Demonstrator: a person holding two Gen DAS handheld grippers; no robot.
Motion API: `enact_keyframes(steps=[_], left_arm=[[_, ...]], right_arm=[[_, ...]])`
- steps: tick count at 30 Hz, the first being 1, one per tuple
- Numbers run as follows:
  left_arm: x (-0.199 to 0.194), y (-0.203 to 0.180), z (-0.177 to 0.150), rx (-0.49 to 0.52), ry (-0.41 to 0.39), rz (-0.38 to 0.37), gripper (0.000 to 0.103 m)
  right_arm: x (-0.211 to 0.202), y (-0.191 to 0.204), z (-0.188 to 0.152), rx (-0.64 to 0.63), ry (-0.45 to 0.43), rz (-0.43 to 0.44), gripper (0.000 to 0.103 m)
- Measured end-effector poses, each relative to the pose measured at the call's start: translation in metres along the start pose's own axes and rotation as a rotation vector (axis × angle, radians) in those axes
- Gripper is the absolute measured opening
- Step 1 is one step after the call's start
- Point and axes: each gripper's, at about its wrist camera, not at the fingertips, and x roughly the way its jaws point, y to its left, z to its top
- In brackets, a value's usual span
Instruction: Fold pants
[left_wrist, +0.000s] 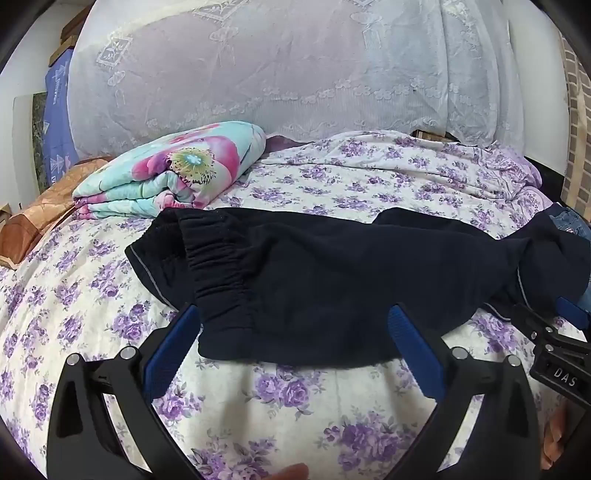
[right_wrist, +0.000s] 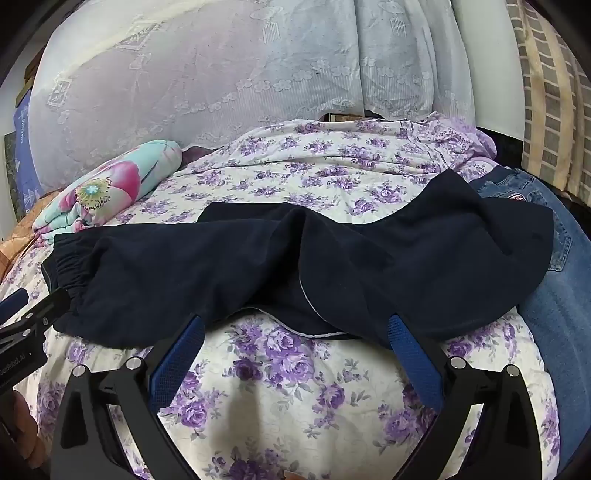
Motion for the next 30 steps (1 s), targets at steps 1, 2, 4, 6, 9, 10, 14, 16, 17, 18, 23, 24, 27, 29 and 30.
enact_keyframes(steps=[1, 2, 4, 6, 9, 10, 14, 16, 17, 18, 23, 24, 27, 29, 30], left_arm=[[0.000, 0.000, 0.000, -0.003, 0.000, -0.003, 0.099], [0.000, 0.000, 0.000, -0.005, 0.000, -0.005, 0.099], [0.000, 0.000, 0.000, 0.002, 0.001, -0.003, 0.099], [0.001, -0.001, -0.003, 0.013, 0.002, -0.002, 0.099], [0.003, -0.001, -0.007, 0.018, 0.004, 0.002, 0.099], [0.004, 0.000, -0.007, 0.021, 0.005, 0.003, 0.099], [0.004, 0.000, -0.009, 0.030, 0.007, 0.008, 0.099], [0.004, -0.002, -0.007, 0.035, 0.007, 0.005, 0.099], [0.004, -0.002, -0.006, 0.036, 0.005, 0.003, 0.099], [0.003, -0.002, -0.007, 0.037, -0.001, -0.002, 0.099], [-0.002, -0.005, -0.005, 0.044, -0.023, -0.001, 0.099], [-0.003, -0.005, -0.005, 0.046, -0.027, 0.003, 0.099], [-0.005, -0.007, -0.004, 0.055, -0.038, 0.010, 0.099], [-0.006, -0.008, -0.004, 0.058, -0.043, 0.009, 0.099], [-0.006, -0.008, -0.003, 0.059, -0.045, 0.011, 0.099]], right_arm=[[0.000, 0.000, 0.000, 0.001, -0.002, 0.001, 0.100], [0.000, 0.000, 0.000, 0.002, -0.005, 0.001, 0.100], [-0.001, -0.001, 0.001, -0.001, -0.003, 0.000, 0.100], [-0.001, -0.001, 0.002, -0.004, -0.003, -0.001, 0.100], [-0.002, -0.002, 0.002, -0.007, -0.002, -0.003, 0.100], [-0.001, -0.001, 0.003, -0.003, -0.002, -0.001, 0.100], [-0.002, -0.001, 0.003, -0.005, -0.002, -0.002, 0.100], [-0.002, -0.001, 0.004, -0.006, -0.002, -0.002, 0.100], [-0.002, -0.001, 0.005, -0.006, 0.000, -0.003, 0.100], [-0.002, -0.002, 0.005, -0.006, 0.001, -0.003, 0.100], [0.002, 0.000, 0.003, -0.009, 0.000, -0.004, 0.100], [0.002, 0.000, 0.003, -0.009, 0.000, -0.004, 0.100], [0.001, 0.002, -0.003, -0.009, 0.000, -0.005, 0.100], [0.001, 0.002, -0.003, -0.010, 0.000, -0.005, 0.100], [0.001, 0.002, -0.002, -0.010, 0.000, -0.005, 0.100]])
